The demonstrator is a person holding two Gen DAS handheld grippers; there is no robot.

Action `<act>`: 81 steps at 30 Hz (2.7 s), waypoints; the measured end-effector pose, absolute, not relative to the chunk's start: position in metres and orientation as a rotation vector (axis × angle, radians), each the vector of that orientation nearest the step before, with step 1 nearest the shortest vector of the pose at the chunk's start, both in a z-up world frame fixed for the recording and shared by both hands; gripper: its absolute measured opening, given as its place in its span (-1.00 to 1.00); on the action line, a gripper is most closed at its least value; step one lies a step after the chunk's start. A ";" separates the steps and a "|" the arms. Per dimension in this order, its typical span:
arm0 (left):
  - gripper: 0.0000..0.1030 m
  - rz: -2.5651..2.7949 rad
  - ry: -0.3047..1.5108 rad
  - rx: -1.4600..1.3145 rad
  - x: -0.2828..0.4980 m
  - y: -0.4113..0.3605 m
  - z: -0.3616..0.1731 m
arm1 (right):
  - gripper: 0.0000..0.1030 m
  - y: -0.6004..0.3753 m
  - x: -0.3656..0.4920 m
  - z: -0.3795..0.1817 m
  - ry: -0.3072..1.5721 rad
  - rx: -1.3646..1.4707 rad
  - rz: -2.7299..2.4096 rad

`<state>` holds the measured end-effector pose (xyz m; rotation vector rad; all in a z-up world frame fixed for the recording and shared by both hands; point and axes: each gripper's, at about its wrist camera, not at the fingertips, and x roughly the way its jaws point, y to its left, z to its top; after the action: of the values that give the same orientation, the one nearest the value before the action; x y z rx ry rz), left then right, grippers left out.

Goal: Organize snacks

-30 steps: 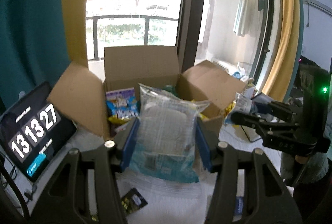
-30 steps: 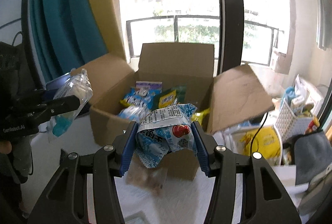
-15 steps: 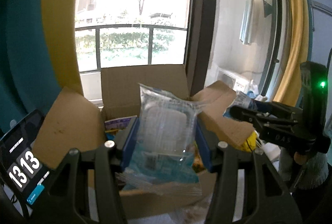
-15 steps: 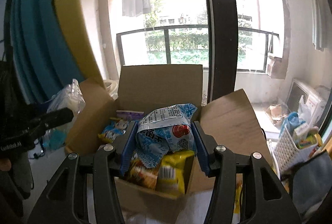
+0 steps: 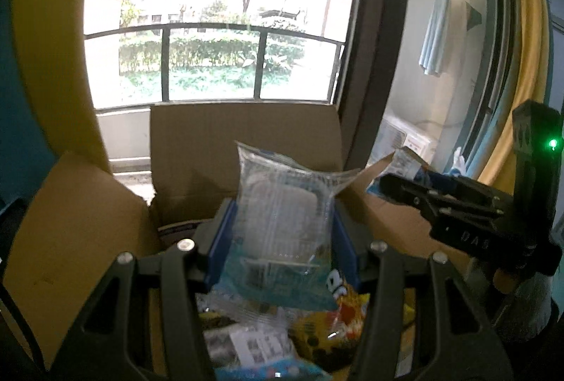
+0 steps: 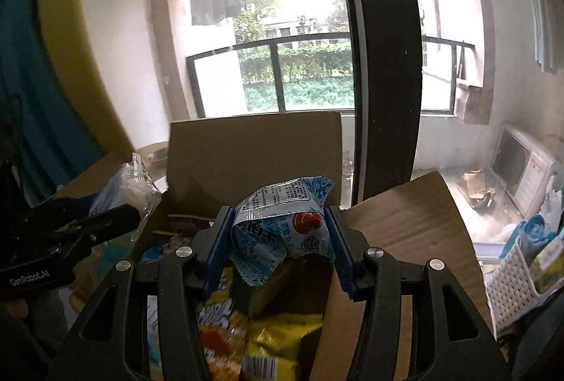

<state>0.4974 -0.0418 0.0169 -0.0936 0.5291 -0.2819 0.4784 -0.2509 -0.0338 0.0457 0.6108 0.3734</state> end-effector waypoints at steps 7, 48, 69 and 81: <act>0.65 -0.269 0.559 -0.138 0.517 -0.043 0.008 | 0.42 -0.248 0.494 -0.040 0.639 0.049 0.370; 0.68 -0.296 0.489 -0.118 0.307 -0.016 0.042 | 0.45 -0.229 0.304 0.002 0.623 -0.062 0.409; 0.68 -0.273 0.567 -0.185 0.189 0.018 -0.016 | 0.45 -0.229 0.188 -0.040 0.750 0.005 0.486; 0.68 -0.240 0.742 -0.197 0.160 0.022 -0.087 | 0.45 -0.209 0.139 -0.110 0.930 0.007 0.559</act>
<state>0.1603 0.0222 -0.0872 -0.1972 0.7424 -0.2402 0.1394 -0.2092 -0.1104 0.0073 0.9299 0.5588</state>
